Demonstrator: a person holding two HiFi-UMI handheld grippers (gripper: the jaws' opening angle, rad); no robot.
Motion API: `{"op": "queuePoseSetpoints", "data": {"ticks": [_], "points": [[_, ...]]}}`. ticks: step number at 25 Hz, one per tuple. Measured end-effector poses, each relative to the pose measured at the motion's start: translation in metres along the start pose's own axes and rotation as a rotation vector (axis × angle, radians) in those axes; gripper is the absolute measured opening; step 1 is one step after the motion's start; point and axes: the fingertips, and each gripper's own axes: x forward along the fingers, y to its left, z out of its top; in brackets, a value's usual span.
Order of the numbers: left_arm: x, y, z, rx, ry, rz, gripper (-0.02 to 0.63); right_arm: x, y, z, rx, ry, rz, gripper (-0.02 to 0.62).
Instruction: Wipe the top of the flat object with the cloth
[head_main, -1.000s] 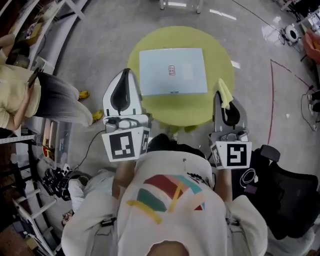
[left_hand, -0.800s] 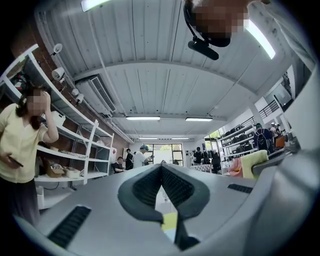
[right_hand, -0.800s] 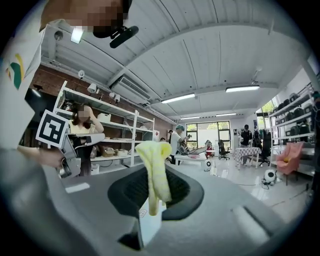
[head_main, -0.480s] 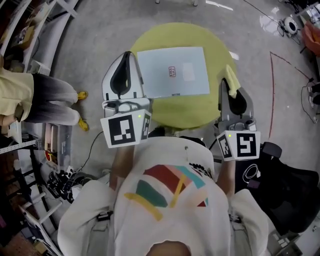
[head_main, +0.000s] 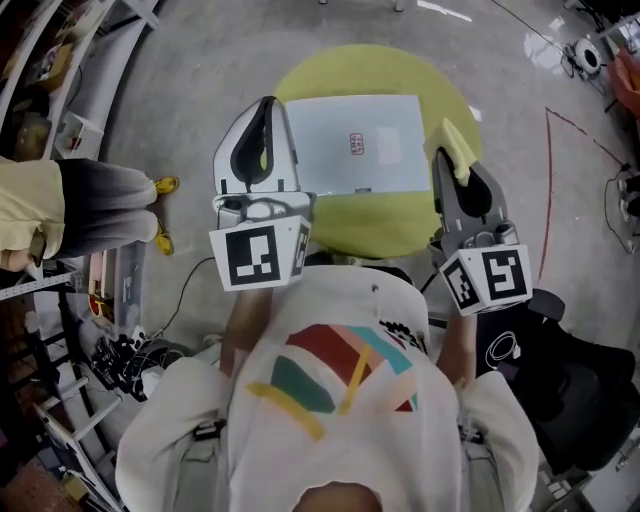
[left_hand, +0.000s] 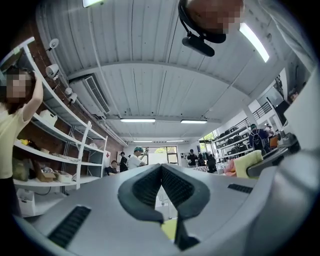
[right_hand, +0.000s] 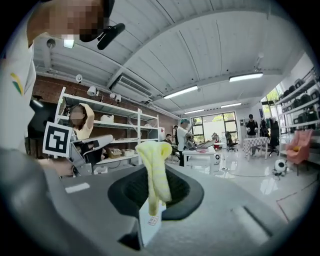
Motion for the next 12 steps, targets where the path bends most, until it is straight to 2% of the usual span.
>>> {"op": "queuePoseSetpoints", "data": {"ticks": [2,5,9,12], "points": [[-0.003,0.003,-0.003,0.007,-0.003,0.004,0.015,0.01,0.005,-0.002,0.095,0.02,0.063,0.026],[-0.01,0.012,-0.011,0.028,0.018,0.012,0.015,0.032,0.018,-0.01,0.289,0.087,0.186,0.028],[-0.02,0.026,-0.021,0.044,0.033,0.041,0.015,0.065,0.042,-0.031,0.493,0.217,0.336,0.026],[-0.03,0.035,-0.026,0.048,0.038,0.07,0.015,0.083,0.066,-0.054,0.605,0.329,0.437,0.026]]}}
